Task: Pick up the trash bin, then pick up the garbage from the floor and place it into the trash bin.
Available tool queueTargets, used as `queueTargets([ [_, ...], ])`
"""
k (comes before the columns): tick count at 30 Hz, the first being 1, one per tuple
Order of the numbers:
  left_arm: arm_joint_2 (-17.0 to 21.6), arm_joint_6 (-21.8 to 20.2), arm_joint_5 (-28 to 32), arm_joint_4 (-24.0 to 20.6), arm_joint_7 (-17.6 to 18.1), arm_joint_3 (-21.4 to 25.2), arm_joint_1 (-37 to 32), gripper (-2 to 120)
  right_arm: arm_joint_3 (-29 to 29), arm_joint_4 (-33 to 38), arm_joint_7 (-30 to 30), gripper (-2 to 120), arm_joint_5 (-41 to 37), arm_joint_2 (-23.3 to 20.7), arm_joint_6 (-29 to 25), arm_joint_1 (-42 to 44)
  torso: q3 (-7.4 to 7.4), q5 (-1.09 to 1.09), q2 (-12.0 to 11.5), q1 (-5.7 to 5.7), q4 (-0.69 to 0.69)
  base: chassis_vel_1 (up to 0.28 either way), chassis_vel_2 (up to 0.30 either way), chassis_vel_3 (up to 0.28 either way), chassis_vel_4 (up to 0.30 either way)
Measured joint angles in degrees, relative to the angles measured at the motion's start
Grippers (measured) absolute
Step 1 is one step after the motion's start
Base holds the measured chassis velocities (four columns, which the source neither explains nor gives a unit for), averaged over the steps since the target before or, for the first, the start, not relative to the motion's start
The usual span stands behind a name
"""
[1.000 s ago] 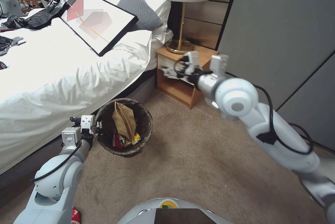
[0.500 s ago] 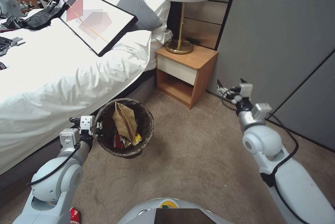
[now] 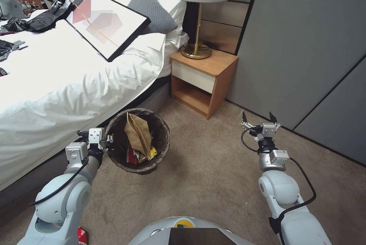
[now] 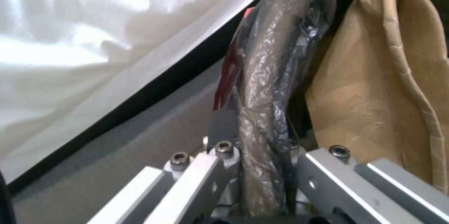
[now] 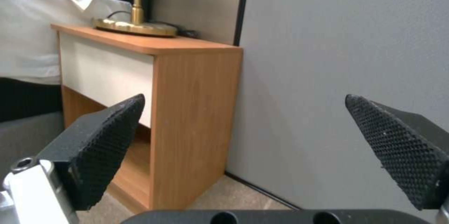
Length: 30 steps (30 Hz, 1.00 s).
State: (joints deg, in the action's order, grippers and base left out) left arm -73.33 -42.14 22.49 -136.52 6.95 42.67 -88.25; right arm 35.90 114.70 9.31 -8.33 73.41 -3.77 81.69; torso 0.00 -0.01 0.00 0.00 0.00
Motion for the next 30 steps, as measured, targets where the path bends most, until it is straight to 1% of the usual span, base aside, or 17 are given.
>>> queueTargets([
  [7, -0.59, 0.0, -0.36, -0.04, -0.37, 0.13, 0.1, 0, -1.86, -0.54, 1.4, 100, 0.19, -0.28, 1.75, -2.04, 0.0, 0.01, 0.0, 0.0, 0.0, 0.0, 0.0, 0.0, 0.0],
  [22, -0.27, 0.0, -0.64, 0.08, -1.01, 0.67, 0.44, 0, -1.99, -1.81, 2.69, 100, 0.1, -1.23, 2.74, -3.23, 0.0, 0.01, 0.0, 0.0, -0.01, 0.0, 0.0, 0.0, 0.0],
  [30, -0.2, 0.0, -0.73, 0.3, -1.02, 0.75, 0.56, 0, -2.06, -2.47, 3.04, 100, 0.04, -1.41, 2.74, -3.53, 0.01, 0.01, 0.0, 0.0, 0.01, 0.055, 0.061, 0.069, 0.062],
])
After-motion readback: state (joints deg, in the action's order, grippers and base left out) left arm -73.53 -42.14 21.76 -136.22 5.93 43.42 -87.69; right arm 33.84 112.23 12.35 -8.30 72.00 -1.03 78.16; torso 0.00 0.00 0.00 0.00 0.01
